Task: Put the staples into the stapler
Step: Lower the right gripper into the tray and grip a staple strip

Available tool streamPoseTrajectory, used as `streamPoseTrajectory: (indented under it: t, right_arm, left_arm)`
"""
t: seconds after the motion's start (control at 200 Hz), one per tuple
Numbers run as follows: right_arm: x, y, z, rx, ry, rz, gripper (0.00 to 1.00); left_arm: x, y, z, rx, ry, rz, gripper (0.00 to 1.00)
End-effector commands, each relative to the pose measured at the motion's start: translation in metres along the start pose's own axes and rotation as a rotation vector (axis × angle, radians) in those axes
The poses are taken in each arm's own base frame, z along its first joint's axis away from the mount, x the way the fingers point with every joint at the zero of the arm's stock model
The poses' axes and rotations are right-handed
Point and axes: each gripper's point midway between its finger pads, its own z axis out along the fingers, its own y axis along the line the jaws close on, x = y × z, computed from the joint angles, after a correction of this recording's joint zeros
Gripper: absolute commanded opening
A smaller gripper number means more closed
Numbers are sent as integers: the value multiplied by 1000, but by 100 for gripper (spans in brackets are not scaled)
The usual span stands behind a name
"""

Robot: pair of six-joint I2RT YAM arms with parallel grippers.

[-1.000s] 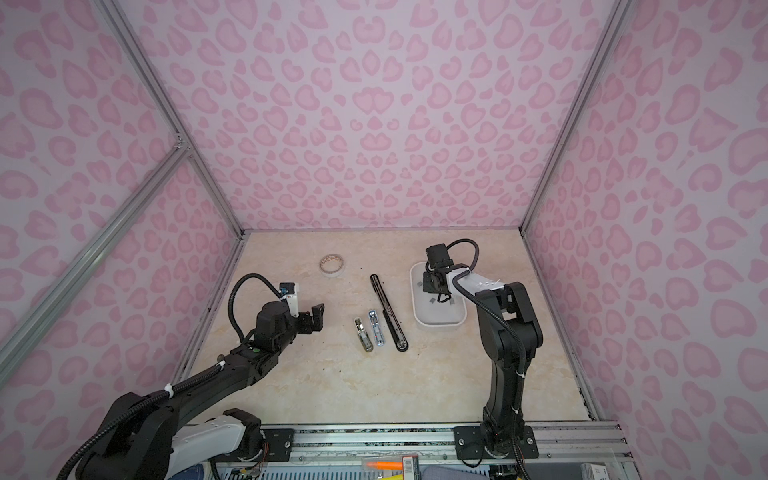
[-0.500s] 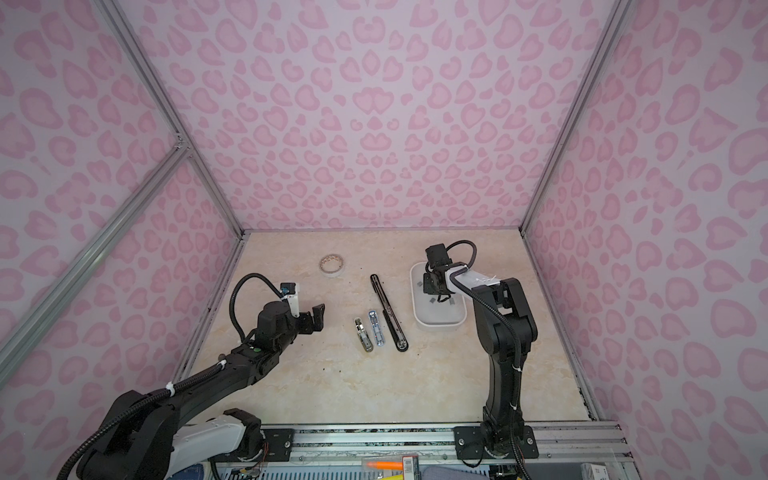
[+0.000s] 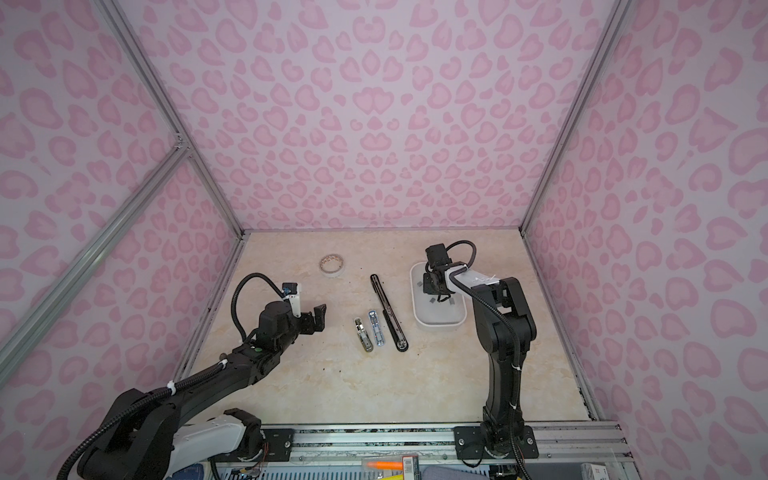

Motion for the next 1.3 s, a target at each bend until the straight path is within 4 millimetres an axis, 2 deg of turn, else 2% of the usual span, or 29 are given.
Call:
streamPoseTrajectory:
  t: [0.0,0.255,0.59,0.775,0.96,1.295]
  right_arm:
    - [4,7,0,-32,12,-11,25]
    - [-1,23,-10,-57,-23,-60,22]
    - [4,36,-8,-95,-13,-67,21]
    - [5,35,-9,-83,-10,-67,20]
    - [1,32,-11,-61,-18,-54,25]
    - [5,29,2,-32,20,-28,31]
  left_arm:
    - [-13,-3,0,6,-42,9,98]
    - [-13,-4,2,6,-38,12,98]
    - [-12,-6,2,12,-35,20,98]
    - [-12,-8,2,16,-33,25,97]
    - [-11,-8,3,17,-30,29,98]
    - [-11,-11,2,24,-31,38,98]
